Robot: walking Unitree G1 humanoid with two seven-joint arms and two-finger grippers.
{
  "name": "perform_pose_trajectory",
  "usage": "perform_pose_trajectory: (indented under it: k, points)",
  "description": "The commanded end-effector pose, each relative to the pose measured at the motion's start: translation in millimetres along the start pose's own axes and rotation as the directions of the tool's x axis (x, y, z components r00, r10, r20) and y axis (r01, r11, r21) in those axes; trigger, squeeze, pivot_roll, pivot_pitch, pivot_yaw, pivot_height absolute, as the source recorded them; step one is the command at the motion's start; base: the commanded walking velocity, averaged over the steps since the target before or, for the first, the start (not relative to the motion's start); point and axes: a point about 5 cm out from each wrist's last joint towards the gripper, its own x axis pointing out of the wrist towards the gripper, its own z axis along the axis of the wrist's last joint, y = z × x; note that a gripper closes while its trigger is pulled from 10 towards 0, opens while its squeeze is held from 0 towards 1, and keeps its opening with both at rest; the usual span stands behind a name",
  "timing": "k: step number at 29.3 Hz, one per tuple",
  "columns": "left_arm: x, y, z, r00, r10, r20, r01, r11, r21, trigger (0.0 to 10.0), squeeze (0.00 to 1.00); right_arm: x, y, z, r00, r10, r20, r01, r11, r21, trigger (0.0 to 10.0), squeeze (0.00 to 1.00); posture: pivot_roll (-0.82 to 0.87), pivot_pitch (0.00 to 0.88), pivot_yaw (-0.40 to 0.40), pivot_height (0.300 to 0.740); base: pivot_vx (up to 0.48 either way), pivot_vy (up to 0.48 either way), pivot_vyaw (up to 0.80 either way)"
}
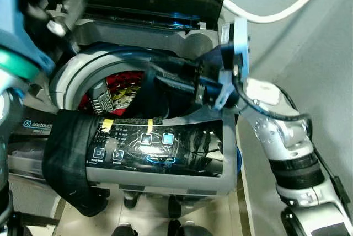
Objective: Clothes washing
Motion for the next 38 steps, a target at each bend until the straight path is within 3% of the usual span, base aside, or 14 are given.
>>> perform_pose_trajectory:
  k: [1, 7, 11, 13, 14, 16, 20, 24, 26, 27, 29, 30, 33, 38]
  points:
    - [2.2, -5.2, 2.6, 1.0, -0.016, 0.019, 0.015, 1.0, 0.026, 10.0, 0.0, 5.2, 6.9, -2.6, 0.999, 0.039, -0.008, -0.039, 0.999, -0.016, 10.0, 0.0, 0.17, 0.102, -0.032, 0.74, 0.0, 0.0, 0.0]
    - [5.6, -20.6, 3.6, 0.997, -0.059, 0.045, 0.057, 0.997, 0.043, 10.0, 0.0, 23.2, 18.6, -9.4, 0.997, 0.08, 0.002, -0.08, 0.997, -0.01, 10.0, 0.0, 0.17, 0.09, -0.021, 0.74, 0.0, 0.0, 0.0]
    - [2.4, -30.6, -6.6, 0.997, -0.079, 0.005, 0.079, 0.997, 0.021, 10.0, 0.0, 28.6, 17.4, -0.7, 0.995, 0.012, 0.097, -0.015, 1.0, 0.024, 10.0, 0.0, 0.17, 0.085, -0.021, 0.74, 0.0, 0.0, 0.0]
    - [1.2, -33.3, -17.3, 0.998, -0.051, -0.037, 0.049, 0.997, -0.057, 10.0, 0.0, 24.0, -2.7, 9.1, 0.961, -0.219, 0.166, 0.216, 0.976, 0.039, 10.0, 0.0, 0.17, 0.08, -0.024, 0.74, 0.0, 0.0, 0.0]
    - [1.2, -33.3, -17.3, 0.998, -0.051, -0.037, 0.049, 0.997, -0.057, 10.0, 0.0, 24.0, -2.7, 9.1, 0.961, -0.219, 0.166, 0.216, 0.976, 0.039, 10.0, 0.0, 0.17, 0.08, -0.024, 0.74, 0.0, 0.0, 0.0]
    - [0.5, -37.6, -27.7, 0.996, -0.025, -0.081, 0.013, 0.989, -0.147, 10.0, 0.0, 12.1, -25.4, 19.0, 0.866, -0.448, 0.222, 0.45, 0.892, 0.046, 10.0, 0.0, 0.15, 0.076, -0.019, 0.74, 0.0, 0.0, 0.0]
    - [0.2, -41.0, -33.3, 0.995, -0.018, -0.096, 0.002, 0.986, -0.168, 10.0, 0.0, 2.2, -33.1, 30.7, 0.811, -0.518, 0.273, 0.523, 0.85, 0.059, 10.0, 0.0, 0.14, 0.07, -0.012, 0.74, 0.0, 0.0, 0.0]
    - [0.3, -42.2, -40.7, 0.993, -0.019, -0.112, 0.0, 0.985, -0.171, 10.0, 0.0, -0.7, -21.8, 41.5, 0.888, -0.403, 0.222, 0.435, 0.892, -0.123, 10.0, 0.0, 0.12, 0.067, -0.006, 0.74, 0.0, 0.0, 0.0]
    - [0.2, -41.7, -41.8, 0.993, -0.017, -0.115, -0.003, 0.986, -0.169, 10.0, 0.0, 0.9, -20.3, 38.4, 0.902, -0.387, 0.19, 0.416, 0.897, -0.148, 10.0, 0.0, 0.12, 0.067, -0.006, 0.74, 0.0, 0.0, 0.0]
    - [0.4, -41.3, -41.9, 0.993, -0.013, -0.114, -0.007, 0.986, -0.165, 10.0, 0.0, 4.1, -19.6, 32.4, 0.917, -0.374, 0.142, 0.395, 0.902, -0.174, 10.0, 0.58, 0.12, 0.071, -0.01, 0.74, 0.0, 0.0, 0.0]
    - [0.4, -41.3, -41.9, 0.993, -0.013, -0.114, -0.007, 0.986, -0.165, 10.0, 0.0, 4.1, -19.6, 32.4, 0.917, -0.374, 0.142, 0.395, 0.902, -0.174, 10.0, 0.58, 0.12, 0.071, -0.01, 0.74, 0.0, 0.0, 0.0]
    - [0.5, -41.1, -41.7, 0.994, -0.009, -0.113, -0.01, 0.987, -0.162, 10.0, 0.0, 7.5, -18.3, 22.4, 0.934, -0.351, 0.07, 0.358, 0.915, -0.186, 10.0, 1.0, 0.12, 0.073, -0.01, 0.74, 0.0, 0.0, 0.0]
    - [0.3, -41.3, -40.5, 0.994, -0.007, -0.109, -0.011, 0.988, -0.156, 10.0, 0.0, 11.2, -7.0, -8.2, 0.961, -0.229, -0.157, 0.2, 0.963, -0.183, 10.0, 1.0, 0.13, 0.079, -0.009, 0.74, 0.0, 0.0, 0.0]
    - [0.2, -38.9, -40.4, 0.994, -0.004, -0.113, -0.013, 0.988, -0.153, 10.0, 0.0, 14.4, 1.5, -25.9, 0.944, -0.121, -0.305, 0.05, 0.972, -0.23, 10.0, 1.0, 0.13, 0.086, -0.004, 0.74, 0.0, 0.0, 0.0]
